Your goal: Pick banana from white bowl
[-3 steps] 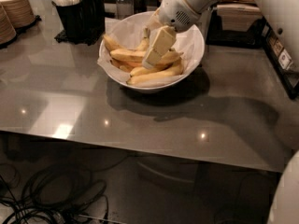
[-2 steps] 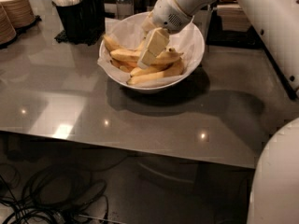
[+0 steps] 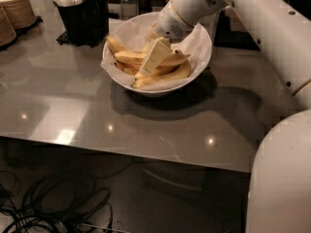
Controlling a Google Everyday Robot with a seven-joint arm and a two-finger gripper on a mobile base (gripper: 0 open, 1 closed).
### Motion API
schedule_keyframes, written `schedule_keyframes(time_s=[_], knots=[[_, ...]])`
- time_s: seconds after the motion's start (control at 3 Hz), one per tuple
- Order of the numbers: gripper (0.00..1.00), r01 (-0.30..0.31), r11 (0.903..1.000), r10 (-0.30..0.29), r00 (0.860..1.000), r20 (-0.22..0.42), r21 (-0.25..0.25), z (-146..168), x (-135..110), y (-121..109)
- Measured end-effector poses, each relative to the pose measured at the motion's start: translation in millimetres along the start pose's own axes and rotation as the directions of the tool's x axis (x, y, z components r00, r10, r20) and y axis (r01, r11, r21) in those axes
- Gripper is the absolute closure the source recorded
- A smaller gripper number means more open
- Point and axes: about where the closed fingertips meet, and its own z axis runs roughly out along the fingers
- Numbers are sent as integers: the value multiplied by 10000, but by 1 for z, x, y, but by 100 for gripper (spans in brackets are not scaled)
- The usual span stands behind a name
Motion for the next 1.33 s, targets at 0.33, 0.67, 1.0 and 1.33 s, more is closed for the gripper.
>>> schedule_keyframes(time_s=[0.33, 0.67, 1.0, 1.33], knots=[[22, -171, 9998, 171, 9999, -27, 31, 9, 10, -3], [41, -321, 9995, 321, 9995, -54, 53, 12, 21, 1], [64, -331, 9994, 331, 9994, -50, 68, 10, 20, 4], [87, -330, 9994, 330, 9994, -51, 69, 10, 20, 7]])
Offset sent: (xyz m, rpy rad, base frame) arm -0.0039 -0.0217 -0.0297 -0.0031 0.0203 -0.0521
